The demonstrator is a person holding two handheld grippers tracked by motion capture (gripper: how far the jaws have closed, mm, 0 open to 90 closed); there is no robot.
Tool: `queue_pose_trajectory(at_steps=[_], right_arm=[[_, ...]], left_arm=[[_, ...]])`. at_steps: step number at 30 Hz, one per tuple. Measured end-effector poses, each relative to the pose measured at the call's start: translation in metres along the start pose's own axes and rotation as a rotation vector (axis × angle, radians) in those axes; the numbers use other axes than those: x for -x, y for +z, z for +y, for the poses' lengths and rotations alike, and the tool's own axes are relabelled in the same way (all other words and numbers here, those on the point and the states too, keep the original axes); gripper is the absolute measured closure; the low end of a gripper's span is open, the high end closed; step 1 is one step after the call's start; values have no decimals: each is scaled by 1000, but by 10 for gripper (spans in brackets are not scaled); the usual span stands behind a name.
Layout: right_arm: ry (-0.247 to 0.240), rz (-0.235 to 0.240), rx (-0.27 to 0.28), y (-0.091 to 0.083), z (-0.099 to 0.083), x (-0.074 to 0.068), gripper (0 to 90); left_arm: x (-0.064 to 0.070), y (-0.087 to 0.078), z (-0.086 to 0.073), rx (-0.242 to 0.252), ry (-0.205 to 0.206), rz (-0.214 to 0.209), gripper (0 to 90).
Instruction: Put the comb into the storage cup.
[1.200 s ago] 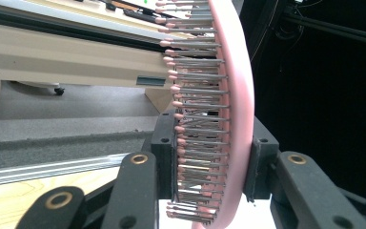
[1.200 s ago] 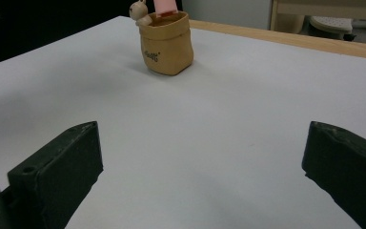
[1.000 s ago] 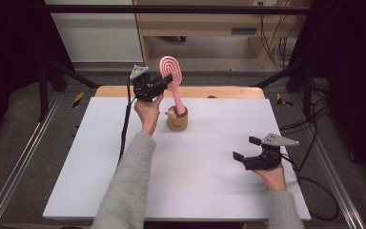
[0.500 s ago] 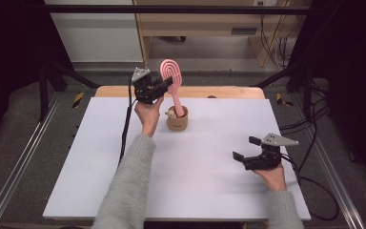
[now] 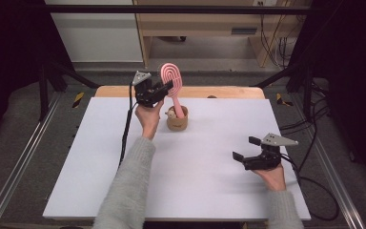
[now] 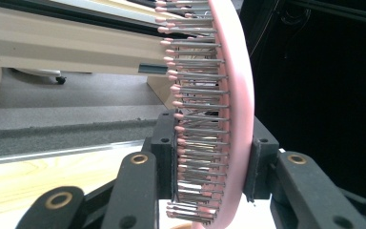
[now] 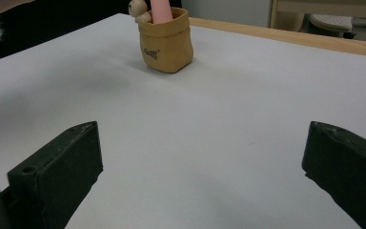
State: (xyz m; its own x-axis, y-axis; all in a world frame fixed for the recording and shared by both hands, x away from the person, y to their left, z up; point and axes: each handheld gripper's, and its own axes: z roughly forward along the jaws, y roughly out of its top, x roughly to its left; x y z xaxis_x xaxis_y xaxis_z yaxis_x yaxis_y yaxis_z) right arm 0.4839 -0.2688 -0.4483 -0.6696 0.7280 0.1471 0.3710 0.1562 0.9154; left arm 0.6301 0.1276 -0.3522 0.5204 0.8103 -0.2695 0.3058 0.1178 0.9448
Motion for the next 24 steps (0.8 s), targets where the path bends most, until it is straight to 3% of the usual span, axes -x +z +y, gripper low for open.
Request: queue_pose_trajectory(at_steps=[24], right_arm=[[2, 2, 0, 0, 0, 0, 3]], left_arm=[[-2, 2, -16, -18, -9, -8, 640]])
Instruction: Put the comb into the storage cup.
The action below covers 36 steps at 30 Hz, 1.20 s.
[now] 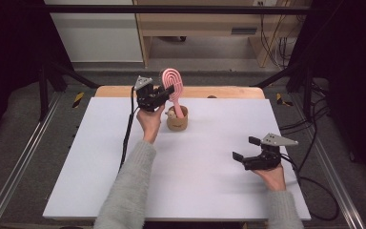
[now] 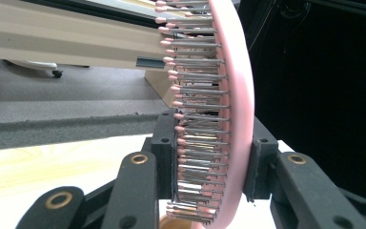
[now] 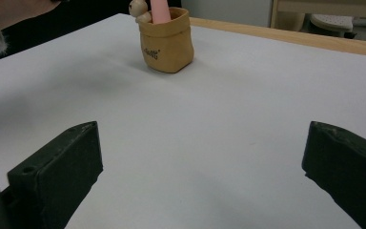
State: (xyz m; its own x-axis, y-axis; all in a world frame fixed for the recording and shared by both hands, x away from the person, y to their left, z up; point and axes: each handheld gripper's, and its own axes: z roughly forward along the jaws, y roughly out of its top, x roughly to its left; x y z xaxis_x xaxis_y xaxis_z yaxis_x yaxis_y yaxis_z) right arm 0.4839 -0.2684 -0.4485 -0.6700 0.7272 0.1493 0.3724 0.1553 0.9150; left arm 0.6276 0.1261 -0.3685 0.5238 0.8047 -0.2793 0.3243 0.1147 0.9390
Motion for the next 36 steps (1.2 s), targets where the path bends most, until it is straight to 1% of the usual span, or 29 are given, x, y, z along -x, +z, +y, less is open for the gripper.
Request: queue_pose_trajectory(at_steps=[17, 27, 31, 36], right_arm=[[1, 0, -1, 0, 0, 0, 3], [0, 0, 2, 0, 0, 0, 3], [1, 0, 2, -1, 0, 0, 3], [2, 0, 4, 0, 0, 0, 3]], left_arm=[[-4, -3, -10, 12, -18, -2, 639], [-8, -2, -15, 4, -36, 1, 639], [-8, -2, -17, 1, -31, 1, 638], [-11, -2, -20, -5, -40, 4, 637]])
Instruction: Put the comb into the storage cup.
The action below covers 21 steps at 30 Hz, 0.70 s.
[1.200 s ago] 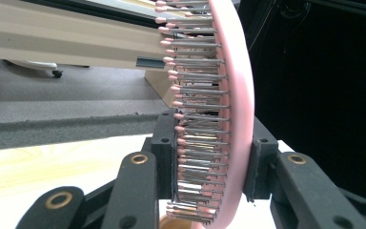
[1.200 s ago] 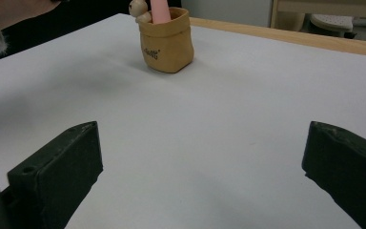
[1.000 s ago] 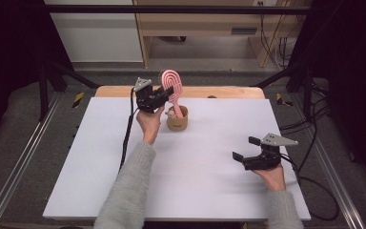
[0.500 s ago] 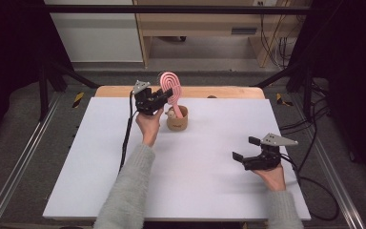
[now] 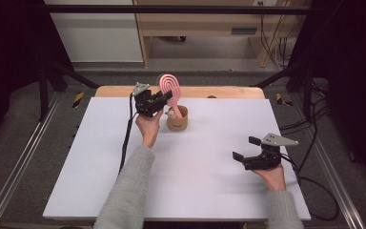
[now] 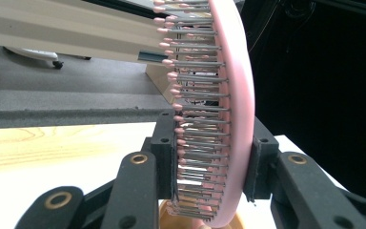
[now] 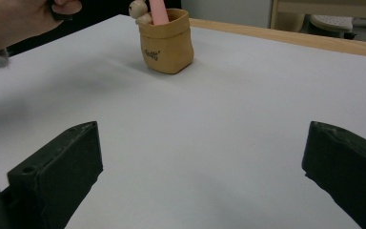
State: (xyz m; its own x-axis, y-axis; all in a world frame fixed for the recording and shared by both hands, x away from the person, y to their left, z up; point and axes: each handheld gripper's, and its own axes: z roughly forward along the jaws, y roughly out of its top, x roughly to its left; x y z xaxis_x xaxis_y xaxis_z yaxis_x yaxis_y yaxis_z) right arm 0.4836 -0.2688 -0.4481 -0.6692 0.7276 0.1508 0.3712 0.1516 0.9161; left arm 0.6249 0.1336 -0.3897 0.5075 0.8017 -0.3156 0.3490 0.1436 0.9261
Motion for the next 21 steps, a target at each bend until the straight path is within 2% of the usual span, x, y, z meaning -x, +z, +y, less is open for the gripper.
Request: queue_pose_trajectory(at_steps=[12, 21], right_arm=[[-1, -1, -1, 0, 0, 0, 3], [-1, 0, -2, 0, 0, 0, 3]], left_arm=[[-9, -6, -3, 3, -19, 5, 631], [-12, -8, -3, -5, -20, 30, 620]])
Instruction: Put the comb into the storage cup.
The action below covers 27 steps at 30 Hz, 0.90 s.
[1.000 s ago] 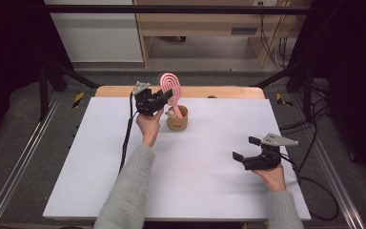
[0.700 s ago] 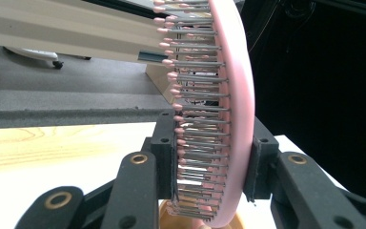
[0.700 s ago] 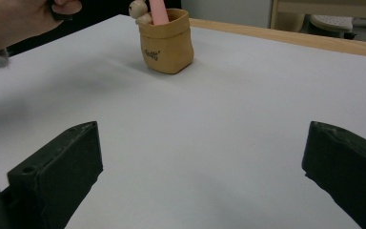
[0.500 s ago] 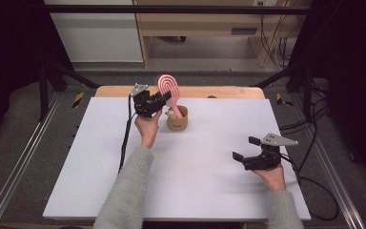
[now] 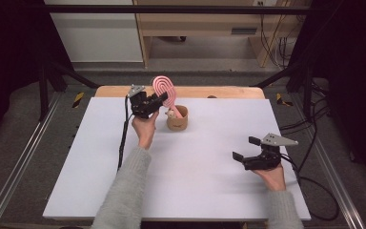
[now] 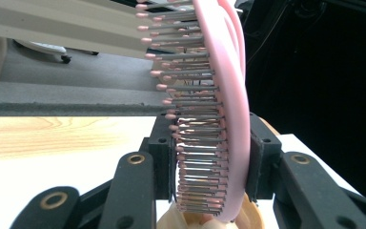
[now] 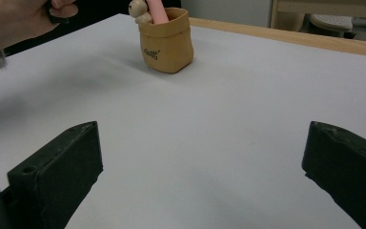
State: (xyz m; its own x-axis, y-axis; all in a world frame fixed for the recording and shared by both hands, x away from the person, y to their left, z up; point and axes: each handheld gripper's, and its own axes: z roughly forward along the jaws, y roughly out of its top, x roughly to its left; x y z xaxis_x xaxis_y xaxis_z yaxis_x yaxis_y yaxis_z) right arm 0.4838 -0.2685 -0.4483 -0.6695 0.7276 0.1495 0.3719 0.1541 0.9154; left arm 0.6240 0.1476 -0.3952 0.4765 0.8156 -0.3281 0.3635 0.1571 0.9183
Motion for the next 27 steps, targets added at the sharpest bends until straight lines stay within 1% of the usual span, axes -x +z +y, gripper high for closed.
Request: queue_pose_trajectory(at_steps=[2, 6, 16, 19, 22, 27], right_arm=[[1, 1, 0, 0, 0, 0, 3], [0, 0, 2, 0, 0, 0, 3], [0, -1, 1, 0, 0, 0, 3], [0, 0, 2, 0, 0, 0, 3], [1, 0, 5, 0, 0, 0, 2], [1, -1, 5, 0, 0, 0, 2]], left_arm=[[-1, -1, 0, -1, 3, 12, 614], [-4, -2, -1, -3, 3, 21, 607], [-8, -4, -1, -12, 0, 27, 599], [-8, -5, -1, -20, 11, 35, 593], [-8, -6, 0, -29, 31, 47, 583], [-9, -9, 0, -39, 32, 50, 559]])
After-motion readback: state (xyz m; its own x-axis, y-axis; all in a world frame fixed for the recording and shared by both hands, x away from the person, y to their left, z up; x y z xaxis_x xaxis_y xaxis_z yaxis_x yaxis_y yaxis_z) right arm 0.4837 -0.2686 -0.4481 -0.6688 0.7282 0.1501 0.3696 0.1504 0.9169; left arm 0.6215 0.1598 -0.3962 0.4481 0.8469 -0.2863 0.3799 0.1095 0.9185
